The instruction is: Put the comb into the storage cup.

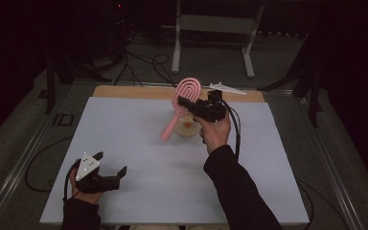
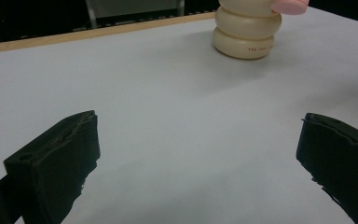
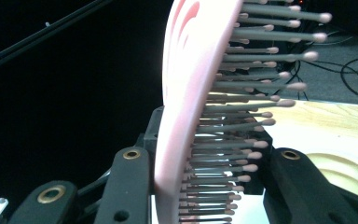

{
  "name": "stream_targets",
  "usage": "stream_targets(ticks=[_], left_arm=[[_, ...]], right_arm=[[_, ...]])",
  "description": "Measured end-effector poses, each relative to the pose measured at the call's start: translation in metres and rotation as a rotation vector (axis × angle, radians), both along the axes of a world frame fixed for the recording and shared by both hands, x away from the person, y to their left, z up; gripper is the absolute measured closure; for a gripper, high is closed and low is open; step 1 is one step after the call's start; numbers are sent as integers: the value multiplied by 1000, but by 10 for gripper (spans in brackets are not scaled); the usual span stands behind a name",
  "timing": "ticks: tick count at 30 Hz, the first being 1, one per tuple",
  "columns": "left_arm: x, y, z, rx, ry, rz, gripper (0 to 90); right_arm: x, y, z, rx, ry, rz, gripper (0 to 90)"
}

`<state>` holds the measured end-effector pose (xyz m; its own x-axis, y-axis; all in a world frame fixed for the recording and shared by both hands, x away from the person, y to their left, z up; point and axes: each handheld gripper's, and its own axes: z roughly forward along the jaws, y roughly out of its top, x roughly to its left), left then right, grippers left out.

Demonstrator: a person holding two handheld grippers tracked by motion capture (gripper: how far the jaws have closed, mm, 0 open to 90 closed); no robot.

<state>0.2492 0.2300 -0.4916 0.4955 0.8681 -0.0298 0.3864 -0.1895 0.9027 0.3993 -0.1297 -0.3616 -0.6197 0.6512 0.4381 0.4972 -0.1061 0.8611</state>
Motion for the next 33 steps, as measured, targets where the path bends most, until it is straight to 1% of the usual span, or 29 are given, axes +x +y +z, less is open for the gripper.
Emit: stream_targets(ticks=[9,10,13,16,20,24,30,31,33], left_arm=[[0,-1,0,6,4,-2,5],[0,-1,-1,6,5,-2,5],[0,-1,-1,8,5,-1,5],[0,-1,-1,7,6,-2,5],[0,-1,-1,7,6,-2,5],[0,-1,-1,7,7,-1,5],[0,-2,-1,9,7,-2,5],[0,-2,-1,9,7,-2,5],[0,-2,-1,8,7,-2,5]], right_arm=[[3,-4,0,-8,-5,-16,636],[4,-6,3,-14,-14,-21,637],[6,-6,6,-17,-20,-28,637],[7,-6,8,-31,-32,-29,637],[9,-7,9,-36,-34,-41,637],[11,-10,8,-28,-24,-52,637],[12,-14,8,-16,-26,-71,636],[13,-16,8,-24,-28,-79,637],[13,-16,8,-24,-28,-79,637]])
